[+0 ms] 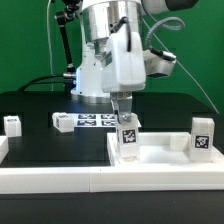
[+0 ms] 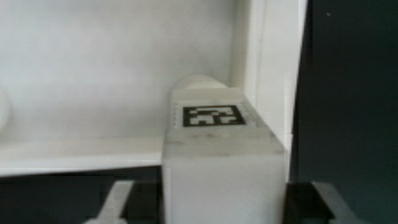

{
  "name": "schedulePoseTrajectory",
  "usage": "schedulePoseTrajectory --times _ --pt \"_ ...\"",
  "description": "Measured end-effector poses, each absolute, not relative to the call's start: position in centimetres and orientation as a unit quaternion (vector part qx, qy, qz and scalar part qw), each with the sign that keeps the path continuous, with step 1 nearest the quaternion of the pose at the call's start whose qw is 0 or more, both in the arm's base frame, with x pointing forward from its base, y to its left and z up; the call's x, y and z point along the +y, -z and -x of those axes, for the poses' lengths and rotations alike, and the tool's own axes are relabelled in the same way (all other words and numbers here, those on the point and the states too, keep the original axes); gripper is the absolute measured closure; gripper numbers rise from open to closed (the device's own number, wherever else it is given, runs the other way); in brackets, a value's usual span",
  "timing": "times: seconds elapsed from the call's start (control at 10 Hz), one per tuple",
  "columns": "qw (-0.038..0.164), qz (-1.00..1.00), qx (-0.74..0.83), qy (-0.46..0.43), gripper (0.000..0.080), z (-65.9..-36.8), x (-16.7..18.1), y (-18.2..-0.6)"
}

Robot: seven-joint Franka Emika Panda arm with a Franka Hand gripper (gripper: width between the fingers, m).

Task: Assemble square table

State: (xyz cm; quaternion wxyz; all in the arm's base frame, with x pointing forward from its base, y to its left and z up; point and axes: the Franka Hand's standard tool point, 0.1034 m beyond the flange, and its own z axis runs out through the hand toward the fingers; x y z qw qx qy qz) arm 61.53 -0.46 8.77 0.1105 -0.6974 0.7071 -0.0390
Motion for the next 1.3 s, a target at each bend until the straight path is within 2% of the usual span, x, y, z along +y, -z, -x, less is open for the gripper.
schedulePoseTrajectory --times 0.5,0.9,1.0,1.1,1.3 --pt "0.122 0.526 0.842 0.006 0.0511 -61.52 -0.21 -8.68" --pt "0.125 0.456 0.881 -0.005 0.0511 -61.52 -0.25 -8.66" --pt "0.125 0.458 0.880 -0.005 0.0436 -61.50 -0.24 -8.63" --pt "0.124 0.465 0.876 -0.004 0.0436 -61.48 -0.23 -8.57" --pt "0.122 0.512 0.851 -0.005 0.0179 -61.39 -0.34 -8.53"
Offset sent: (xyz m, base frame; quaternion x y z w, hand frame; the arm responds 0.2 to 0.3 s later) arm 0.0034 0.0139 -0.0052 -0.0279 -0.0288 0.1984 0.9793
